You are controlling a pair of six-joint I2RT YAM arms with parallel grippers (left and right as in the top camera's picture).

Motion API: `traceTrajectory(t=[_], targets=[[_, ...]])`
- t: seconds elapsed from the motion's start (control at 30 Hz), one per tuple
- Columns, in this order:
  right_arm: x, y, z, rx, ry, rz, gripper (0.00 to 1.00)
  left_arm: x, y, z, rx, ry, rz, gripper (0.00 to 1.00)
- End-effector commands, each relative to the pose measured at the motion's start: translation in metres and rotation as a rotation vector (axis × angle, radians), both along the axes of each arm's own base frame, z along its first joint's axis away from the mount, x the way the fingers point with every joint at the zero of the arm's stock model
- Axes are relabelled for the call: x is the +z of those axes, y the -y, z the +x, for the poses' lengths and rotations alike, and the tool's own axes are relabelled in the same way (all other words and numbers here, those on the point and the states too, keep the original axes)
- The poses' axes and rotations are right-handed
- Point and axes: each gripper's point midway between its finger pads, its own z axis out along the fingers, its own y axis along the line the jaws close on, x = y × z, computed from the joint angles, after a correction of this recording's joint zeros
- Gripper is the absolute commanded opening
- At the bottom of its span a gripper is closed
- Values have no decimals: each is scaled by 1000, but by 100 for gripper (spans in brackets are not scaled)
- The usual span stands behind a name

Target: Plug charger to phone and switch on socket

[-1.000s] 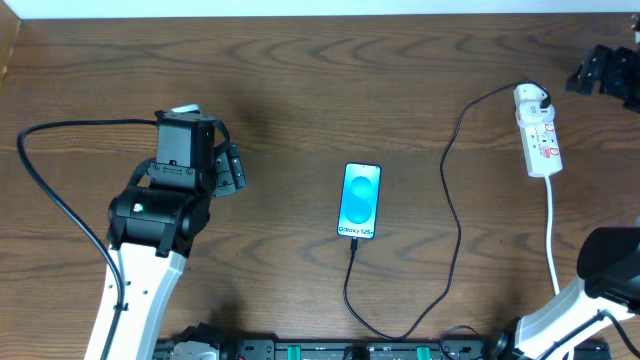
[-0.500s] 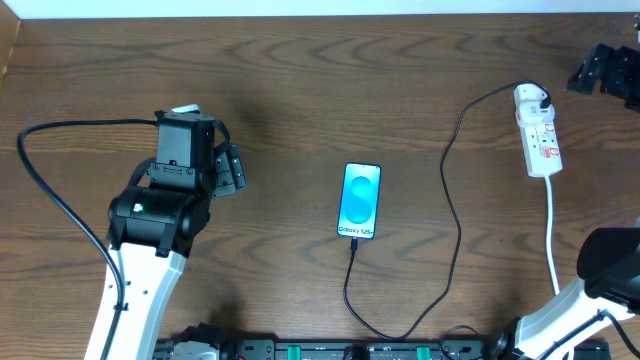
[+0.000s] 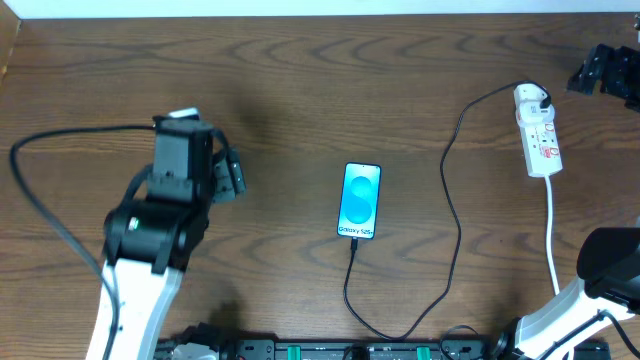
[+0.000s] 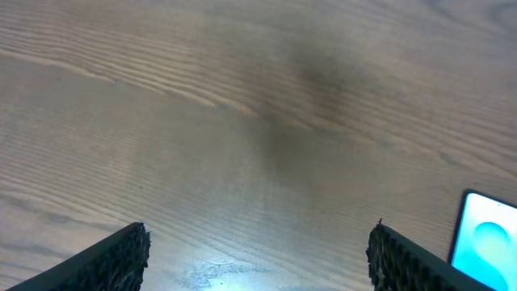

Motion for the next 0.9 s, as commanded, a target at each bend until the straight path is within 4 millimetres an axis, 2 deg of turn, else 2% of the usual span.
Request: traceTrajectory(t=[0.0, 0.03, 0.17, 0.3, 0.43, 0.67, 0.87], targets=[[1, 2, 0, -10, 2, -3, 99, 6, -6, -21, 3, 56, 2, 86], [1, 2, 0, -10, 2, -3, 99, -1, -8, -33, 3, 65, 1, 86], [1, 2, 0, -10, 2, -3, 99, -29, -14, -59, 3, 61, 3, 86], [1, 2, 0, -10, 2, -3, 99, -48, -16, -73, 3, 113, -8, 86], [1, 2, 0, -10, 2, -3, 99, -47, -17, -68, 13, 282, -41, 86], [1, 2, 0, -10, 2, -3, 99, -30, -24, -46, 58, 688, -105, 86], [1, 2, 0, -10, 2, -3, 99, -25, -37, -43, 110, 879, -112, 86]])
